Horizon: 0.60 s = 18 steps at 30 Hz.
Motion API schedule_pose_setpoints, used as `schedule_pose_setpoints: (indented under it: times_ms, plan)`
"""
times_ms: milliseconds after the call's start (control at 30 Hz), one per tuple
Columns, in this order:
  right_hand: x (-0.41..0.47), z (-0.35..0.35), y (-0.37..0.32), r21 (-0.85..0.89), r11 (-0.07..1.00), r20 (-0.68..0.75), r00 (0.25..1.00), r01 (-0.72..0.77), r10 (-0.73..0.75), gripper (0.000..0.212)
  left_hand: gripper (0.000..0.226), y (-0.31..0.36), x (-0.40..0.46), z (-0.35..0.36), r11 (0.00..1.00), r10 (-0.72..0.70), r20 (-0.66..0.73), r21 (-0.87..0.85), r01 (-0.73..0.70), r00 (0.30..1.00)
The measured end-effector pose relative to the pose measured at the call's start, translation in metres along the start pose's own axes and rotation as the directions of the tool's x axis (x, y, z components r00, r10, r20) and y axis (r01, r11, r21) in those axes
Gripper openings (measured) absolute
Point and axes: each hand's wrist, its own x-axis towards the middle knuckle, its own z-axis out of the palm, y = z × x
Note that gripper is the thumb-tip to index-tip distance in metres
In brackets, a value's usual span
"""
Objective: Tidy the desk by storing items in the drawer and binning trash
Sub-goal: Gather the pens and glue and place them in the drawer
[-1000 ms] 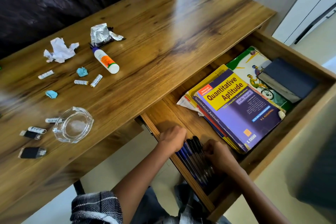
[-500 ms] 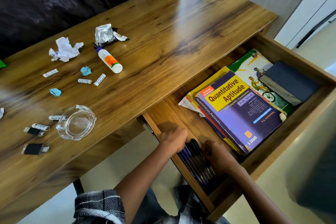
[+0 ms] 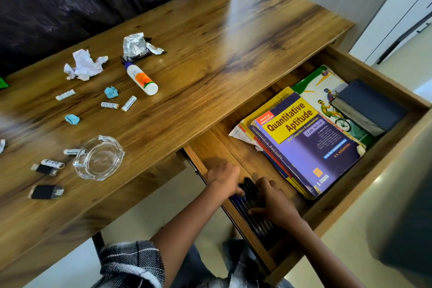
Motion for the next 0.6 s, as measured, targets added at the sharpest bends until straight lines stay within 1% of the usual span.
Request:
schedule_pose_setpoints:
  times_ms: [33, 100, 167, 200, 467, 600]
  plan:
    - [0.001, 0.001, 0.001, 0.005, 1.000, -0.011, 1.000, -0.002, 0.002, 0.075, 0.040, 0.000, 0.001, 0.000, 1.000, -0.011, 0.045, 0.019, 0.011, 0.999]
    - [0.003, 0.002, 0.003, 0.023, 1.000, -0.027, 1.000, -0.003, 0.003, 0.071, 0.031, 0.001, 0.003, 0.000, 0.999, -0.023, 0.093, 0.051, 0.019, 0.995]
    - [0.004, 0.001, 0.005, 0.032, 0.999, -0.027, 1.000, -0.007, 0.008, 0.070, 0.020, 0.001, 0.004, 0.002, 0.998, -0.032, 0.098, 0.063, 0.026, 0.995]
    - [0.005, 0.002, 0.005, 0.036, 0.999, -0.027, 1.000, -0.006, 0.007, 0.069, 0.018, 0.001, 0.005, 0.003, 0.997, -0.035, 0.094, 0.065, 0.029, 0.995]
    - [0.005, 0.000, 0.005, 0.056, 0.998, 0.001, 1.000, -0.001, 0.001, 0.069, 0.015, 0.002, 0.003, 0.003, 0.997, -0.027, 0.076, 0.069, 0.022, 0.997]
    - [0.002, -0.009, 0.004, 0.089, 0.996, 0.007, 1.000, -0.029, 0.028, 0.053, 0.017, 0.001, 0.001, 0.001, 0.997, -0.008, 0.061, 0.078, 0.003, 0.998]
